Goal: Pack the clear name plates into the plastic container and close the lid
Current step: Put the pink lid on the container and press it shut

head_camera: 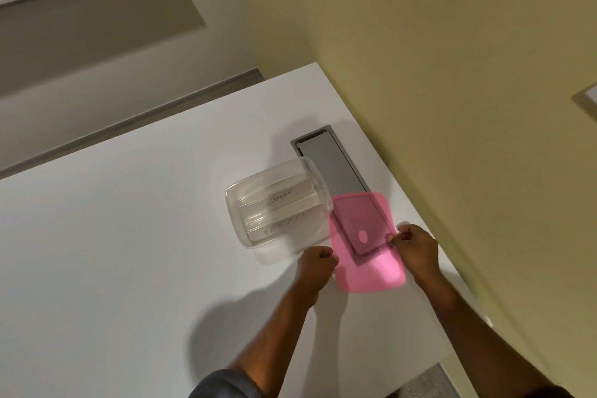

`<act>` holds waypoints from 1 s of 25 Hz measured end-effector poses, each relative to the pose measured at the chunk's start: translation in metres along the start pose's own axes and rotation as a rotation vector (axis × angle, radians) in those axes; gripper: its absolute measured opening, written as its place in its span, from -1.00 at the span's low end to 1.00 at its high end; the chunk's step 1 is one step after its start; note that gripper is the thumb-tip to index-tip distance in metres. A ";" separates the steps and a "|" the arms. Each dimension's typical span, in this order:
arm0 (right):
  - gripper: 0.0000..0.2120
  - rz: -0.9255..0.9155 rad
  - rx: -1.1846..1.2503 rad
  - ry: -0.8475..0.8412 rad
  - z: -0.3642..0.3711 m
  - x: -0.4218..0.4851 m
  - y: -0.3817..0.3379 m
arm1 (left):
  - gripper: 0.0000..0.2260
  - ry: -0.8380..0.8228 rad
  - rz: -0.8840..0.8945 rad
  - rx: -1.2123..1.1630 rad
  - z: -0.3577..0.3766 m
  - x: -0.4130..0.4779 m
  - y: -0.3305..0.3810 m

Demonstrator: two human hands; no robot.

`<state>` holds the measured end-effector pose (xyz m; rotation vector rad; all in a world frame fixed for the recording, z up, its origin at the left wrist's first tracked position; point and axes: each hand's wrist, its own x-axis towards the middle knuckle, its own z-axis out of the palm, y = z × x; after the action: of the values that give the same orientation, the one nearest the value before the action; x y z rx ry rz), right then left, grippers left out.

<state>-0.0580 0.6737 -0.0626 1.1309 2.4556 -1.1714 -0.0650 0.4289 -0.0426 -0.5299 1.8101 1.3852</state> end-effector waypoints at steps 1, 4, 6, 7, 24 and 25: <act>-0.79 -0.002 0.011 -0.003 0.000 0.000 -0.001 | -0.90 -0.007 0.000 -0.003 0.001 0.000 0.000; -0.75 -0.001 0.007 0.000 -0.002 0.000 -0.004 | -0.91 -0.026 0.005 -0.020 0.003 -0.001 0.001; -0.68 0.004 0.008 0.004 -0.007 0.001 -0.006 | -0.92 -0.030 0.000 -0.036 0.003 -0.001 0.001; -0.69 -0.003 0.004 0.004 -0.009 0.001 -0.008 | -0.93 -0.034 -0.002 -0.040 0.003 -0.001 0.001; -0.63 -0.183 0.376 -0.034 -0.048 -0.047 -0.112 | -0.42 0.086 0.748 0.515 0.004 -0.067 0.050; -0.62 -0.175 0.403 -0.032 -0.049 -0.048 -0.118 | -0.51 0.165 0.829 0.514 0.005 -0.069 0.051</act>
<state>-0.1019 0.6360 0.0613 0.9870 2.3972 -1.7831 -0.0586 0.4410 0.0419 0.4470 2.5549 1.2927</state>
